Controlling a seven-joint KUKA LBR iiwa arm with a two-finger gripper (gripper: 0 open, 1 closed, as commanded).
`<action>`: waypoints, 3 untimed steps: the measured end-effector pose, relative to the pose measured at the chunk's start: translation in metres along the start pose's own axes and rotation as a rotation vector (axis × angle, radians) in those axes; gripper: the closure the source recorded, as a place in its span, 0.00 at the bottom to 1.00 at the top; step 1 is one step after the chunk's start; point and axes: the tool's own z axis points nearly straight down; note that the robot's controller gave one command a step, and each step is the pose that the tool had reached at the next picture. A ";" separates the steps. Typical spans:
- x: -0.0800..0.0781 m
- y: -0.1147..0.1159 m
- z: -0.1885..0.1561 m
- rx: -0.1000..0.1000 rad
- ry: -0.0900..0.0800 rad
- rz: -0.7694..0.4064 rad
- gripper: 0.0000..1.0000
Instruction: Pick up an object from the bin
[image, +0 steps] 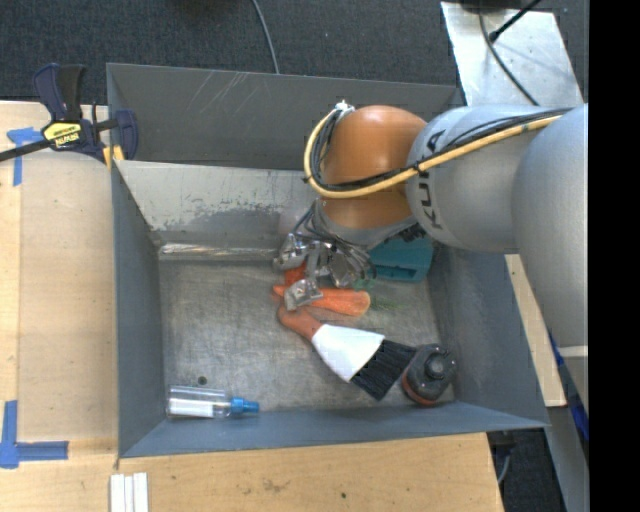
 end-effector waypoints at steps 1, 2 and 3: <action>0.000 0.000 0.000 0.000 0.001 0.000 1.00; 0.022 0.015 -0.045 0.017 -0.005 -0.059 1.00; 0.023 0.005 -0.064 0.020 -0.018 -0.247 1.00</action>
Offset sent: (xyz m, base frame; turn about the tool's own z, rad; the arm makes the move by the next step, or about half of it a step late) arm -0.0421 0.0306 0.1062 -0.1187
